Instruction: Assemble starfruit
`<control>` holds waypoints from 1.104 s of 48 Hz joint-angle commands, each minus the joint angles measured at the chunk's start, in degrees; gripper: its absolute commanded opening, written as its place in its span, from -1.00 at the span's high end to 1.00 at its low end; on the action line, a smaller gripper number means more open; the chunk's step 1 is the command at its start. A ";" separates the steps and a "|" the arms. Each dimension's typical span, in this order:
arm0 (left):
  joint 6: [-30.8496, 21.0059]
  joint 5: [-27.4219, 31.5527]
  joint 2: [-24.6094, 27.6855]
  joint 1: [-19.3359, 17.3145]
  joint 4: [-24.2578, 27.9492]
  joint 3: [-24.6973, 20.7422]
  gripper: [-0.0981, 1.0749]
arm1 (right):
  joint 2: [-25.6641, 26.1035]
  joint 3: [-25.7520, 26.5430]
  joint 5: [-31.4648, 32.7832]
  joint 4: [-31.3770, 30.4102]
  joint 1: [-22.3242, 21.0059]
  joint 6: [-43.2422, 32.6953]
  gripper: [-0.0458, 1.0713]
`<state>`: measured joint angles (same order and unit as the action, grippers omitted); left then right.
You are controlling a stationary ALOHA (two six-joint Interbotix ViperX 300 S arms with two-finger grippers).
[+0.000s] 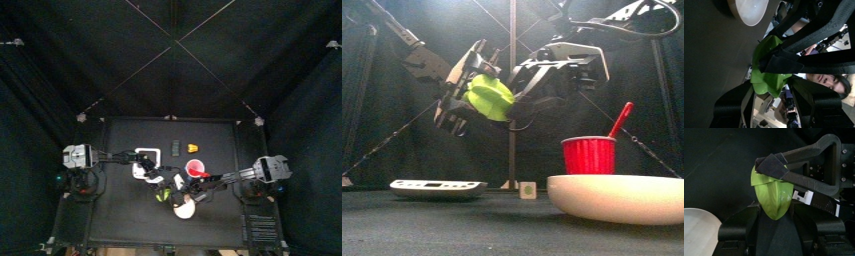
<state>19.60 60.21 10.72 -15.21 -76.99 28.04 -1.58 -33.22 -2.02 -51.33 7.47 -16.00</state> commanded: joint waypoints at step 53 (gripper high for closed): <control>4.66 -4.13 -1.58 -2.37 -1.76 -1.05 -0.78 | 1.67 0.00 -0.44 0.88 1.76 -0.44 -0.48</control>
<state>24.08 56.51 10.63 -16.00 -77.87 27.95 -1.58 -33.49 -1.85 -50.71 8.17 -16.52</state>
